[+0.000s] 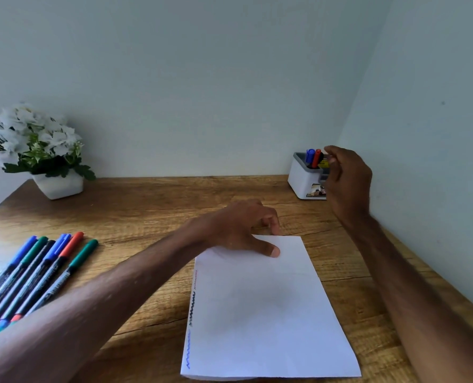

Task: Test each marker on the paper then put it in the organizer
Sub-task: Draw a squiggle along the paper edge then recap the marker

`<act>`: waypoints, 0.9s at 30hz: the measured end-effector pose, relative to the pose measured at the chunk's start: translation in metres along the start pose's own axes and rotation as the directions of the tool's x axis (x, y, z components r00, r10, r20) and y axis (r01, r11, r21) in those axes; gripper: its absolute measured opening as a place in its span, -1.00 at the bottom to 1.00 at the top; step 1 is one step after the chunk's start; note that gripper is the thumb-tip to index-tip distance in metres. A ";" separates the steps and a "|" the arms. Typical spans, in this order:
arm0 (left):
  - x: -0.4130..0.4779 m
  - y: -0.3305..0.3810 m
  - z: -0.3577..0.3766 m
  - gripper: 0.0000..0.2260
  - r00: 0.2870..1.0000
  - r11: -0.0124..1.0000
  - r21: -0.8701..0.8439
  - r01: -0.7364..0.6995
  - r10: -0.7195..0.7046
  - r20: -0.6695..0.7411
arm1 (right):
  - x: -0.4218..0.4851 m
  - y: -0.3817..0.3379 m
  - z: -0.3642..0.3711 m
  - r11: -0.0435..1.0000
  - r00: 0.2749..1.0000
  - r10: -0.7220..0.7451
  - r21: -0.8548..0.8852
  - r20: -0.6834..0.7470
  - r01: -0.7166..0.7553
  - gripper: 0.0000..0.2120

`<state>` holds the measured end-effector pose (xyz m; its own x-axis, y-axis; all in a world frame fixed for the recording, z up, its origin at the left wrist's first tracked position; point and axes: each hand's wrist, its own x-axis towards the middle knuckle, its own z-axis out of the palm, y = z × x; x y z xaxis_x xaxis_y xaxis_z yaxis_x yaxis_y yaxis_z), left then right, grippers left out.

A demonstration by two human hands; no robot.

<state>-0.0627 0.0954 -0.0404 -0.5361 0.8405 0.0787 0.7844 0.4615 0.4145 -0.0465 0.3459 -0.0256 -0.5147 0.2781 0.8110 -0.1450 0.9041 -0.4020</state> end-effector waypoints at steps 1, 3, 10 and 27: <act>0.000 0.000 0.000 -0.63 1.000 1.000 0.000 0.002 -0.002 0.003 | -0.001 -0.004 -0.001 1.000 1.000 -0.005 -0.003 -0.013 0.005 -0.71; 0.000 0.001 -0.001 -0.63 1.000 1.000 0.000 0.003 -0.003 0.003 | -0.003 -0.012 -0.003 1.000 0.999 -0.013 -0.016 -0.035 0.013 -0.74; 0.000 0.000 0.002 -0.65 1.000 1.000 -0.020 -0.002 0.002 -0.025 | -0.020 -0.047 -0.004 0.993 0.992 -0.110 0.032 -0.055 0.111 -0.73; -0.052 -0.030 -0.033 -0.89 0.959 0.993 0.079 0.087 -0.062 -0.277 | -0.064 -0.139 0.000 0.893 0.797 -0.390 0.399 0.461 0.206 -0.78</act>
<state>-0.0686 0.0281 -0.0272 -0.6490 0.6986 0.3014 0.7571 0.5536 0.3471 0.0064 0.2021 -0.0219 -0.7433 -0.2802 0.6075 -0.5729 0.7354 -0.3619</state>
